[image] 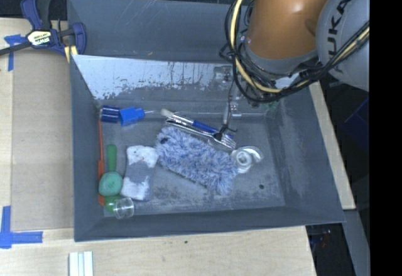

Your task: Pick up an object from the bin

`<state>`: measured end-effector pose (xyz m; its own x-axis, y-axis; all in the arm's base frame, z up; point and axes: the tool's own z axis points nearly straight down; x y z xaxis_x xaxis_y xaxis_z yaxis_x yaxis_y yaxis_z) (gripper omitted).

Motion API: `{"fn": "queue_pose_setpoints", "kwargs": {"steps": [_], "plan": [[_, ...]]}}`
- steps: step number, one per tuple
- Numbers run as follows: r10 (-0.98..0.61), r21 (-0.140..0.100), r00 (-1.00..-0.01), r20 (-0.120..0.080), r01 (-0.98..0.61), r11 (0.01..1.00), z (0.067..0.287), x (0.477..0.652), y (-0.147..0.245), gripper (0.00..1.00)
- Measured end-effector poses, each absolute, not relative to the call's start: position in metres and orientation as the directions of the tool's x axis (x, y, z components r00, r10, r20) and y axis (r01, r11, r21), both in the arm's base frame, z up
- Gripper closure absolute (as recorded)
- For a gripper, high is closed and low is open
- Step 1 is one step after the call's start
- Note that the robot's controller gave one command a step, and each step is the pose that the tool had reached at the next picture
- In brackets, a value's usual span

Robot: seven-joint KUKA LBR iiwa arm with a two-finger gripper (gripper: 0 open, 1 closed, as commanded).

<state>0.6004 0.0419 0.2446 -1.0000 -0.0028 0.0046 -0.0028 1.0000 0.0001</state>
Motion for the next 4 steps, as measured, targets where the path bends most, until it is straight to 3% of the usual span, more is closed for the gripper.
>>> {"fn": "queue_pose_setpoints", "kwargs": {"steps": [1,2,3,4], "plan": [[-0.001,0.000,-1.000,-0.004,-0.001,1.000,0.250,0.602,0.042,0.00],[-0.027,0.000,-1.000,-0.008,-0.027,1.000,0.125,0.554,0.025,0.00],[-0.008,0.001,-1.000,-0.011,-0.008,1.000,0.155,0.518,0.017,0.00],[0.013,0.001,-1.000,-0.002,0.013,1.000,0.099,0.497,0.033,0.00]]}}
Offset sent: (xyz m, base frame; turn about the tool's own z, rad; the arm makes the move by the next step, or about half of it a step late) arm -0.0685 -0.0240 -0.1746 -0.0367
